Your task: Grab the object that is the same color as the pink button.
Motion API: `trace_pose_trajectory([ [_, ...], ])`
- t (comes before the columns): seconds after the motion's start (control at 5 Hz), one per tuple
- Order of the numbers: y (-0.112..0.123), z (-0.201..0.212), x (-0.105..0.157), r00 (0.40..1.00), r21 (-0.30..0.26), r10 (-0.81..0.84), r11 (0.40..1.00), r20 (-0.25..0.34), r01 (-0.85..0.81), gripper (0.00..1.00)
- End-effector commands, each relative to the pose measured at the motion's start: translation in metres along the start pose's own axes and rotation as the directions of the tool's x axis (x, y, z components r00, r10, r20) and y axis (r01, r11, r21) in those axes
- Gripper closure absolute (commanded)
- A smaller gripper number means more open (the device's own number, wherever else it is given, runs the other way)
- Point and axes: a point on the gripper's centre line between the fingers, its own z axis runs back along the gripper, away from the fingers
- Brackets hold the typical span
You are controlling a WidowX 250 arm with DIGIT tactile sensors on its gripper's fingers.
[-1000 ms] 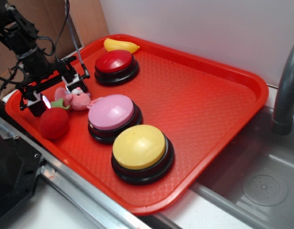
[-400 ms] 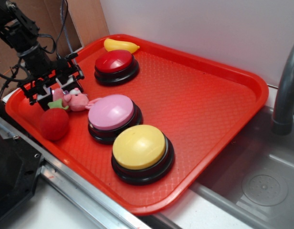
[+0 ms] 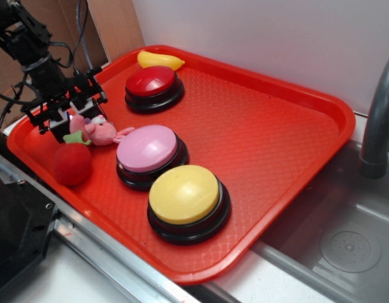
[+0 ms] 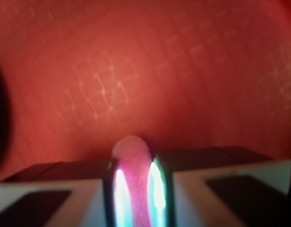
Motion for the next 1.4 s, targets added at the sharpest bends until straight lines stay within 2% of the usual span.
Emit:
trace_pose_trajectory([
  [0.0,-0.032,0.082,0.011,0.969,-0.038,-0.246,0.968,0.034,0.247,1.00],
  [0.2,-0.048,0.115,0.002,0.920,-0.029,-0.390,0.920,0.036,0.391,1.00],
  [0.4,-0.062,0.151,-0.014,0.840,-0.034,-0.540,0.840,0.055,0.542,1.00],
  [0.6,-0.082,0.174,-0.035,0.772,-0.009,-0.636,0.772,0.025,0.636,1.00],
  [1.0,-0.110,0.184,-0.069,0.683,0.086,-0.727,0.686,0.065,0.722,1.00],
  [1.2,-0.114,0.175,-0.061,0.690,0.078,-0.723,0.691,0.041,0.719,1.00],
])
